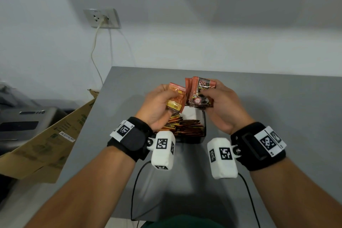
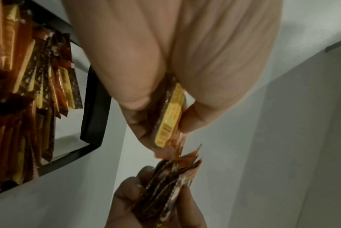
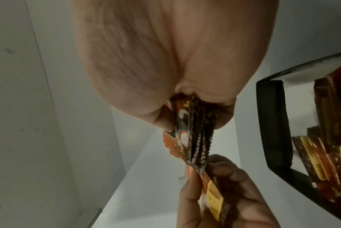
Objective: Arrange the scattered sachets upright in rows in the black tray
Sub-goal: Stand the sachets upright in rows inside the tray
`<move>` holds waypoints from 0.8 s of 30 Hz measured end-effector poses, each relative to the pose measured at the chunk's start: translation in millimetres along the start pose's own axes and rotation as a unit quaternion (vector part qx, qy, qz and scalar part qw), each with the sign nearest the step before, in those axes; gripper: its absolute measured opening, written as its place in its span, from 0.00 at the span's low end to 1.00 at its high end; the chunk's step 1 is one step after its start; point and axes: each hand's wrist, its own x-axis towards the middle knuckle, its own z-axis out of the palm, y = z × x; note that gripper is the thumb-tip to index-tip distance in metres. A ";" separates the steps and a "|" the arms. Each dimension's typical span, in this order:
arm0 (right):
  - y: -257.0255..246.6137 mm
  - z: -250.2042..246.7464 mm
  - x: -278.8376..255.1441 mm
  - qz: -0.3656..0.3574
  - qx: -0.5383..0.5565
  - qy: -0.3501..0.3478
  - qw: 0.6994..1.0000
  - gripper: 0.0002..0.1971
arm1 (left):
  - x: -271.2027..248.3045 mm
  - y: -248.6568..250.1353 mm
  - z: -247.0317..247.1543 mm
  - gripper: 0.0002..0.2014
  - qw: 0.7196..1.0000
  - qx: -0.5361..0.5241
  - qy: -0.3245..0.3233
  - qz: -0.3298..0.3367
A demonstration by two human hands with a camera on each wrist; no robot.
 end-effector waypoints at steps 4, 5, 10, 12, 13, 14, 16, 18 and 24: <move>-1.1 -5.8 0.5 -0.007 0.040 0.009 0.999 0.12 | 2.0 -0.3 -6.8 0.15 0.998 -0.003 0.057 0.021; -1.4 -7.5 0.7 -0.006 0.046 0.010 0.999 0.12 | 1.4 0.6 -7.9 0.14 0.997 -0.018 0.067 0.018; 1.6 -1.4 -1.6 -0.006 0.045 0.005 0.999 0.14 | -4.9 0.5 1.7 0.08 0.987 -0.139 0.053 -0.053; 4.5 8.8 -4.1 -0.012 0.019 -0.007 1.000 0.16 | -6.5 -0.6 9.5 0.18 0.990 -0.123 0.003 -0.069; 5.6 13.5 -5.6 -0.022 -0.007 -0.015 1.000 0.16 | -6.8 -1.5 14.1 0.23 0.993 -0.097 -0.023 -0.063; 6.9 17.6 -7.1 -0.037 -0.041 -0.026 0.998 0.16 | -7.8 -2.2 18.7 0.24 0.995 -0.067 -0.048 -0.050; 7.3 22.0 -10.0 -0.071 -0.120 -0.043 0.989 0.17 | -9.4 -1.2 25.8 0.19 0.995 -0.020 -0.088 -0.033; 5.1 21.9 -12.5 -0.104 -0.197 -0.031 0.974 0.17 | -8.0 0.0 26.4 0.18 0.996 -0.003 -0.084 -0.036; 4.5 16.9 -10.0 -0.131 -0.452 0.002 0.882 0.34 | -8.6 -4.2 22.1 0.19 0.994 -0.018 -0.083 -0.066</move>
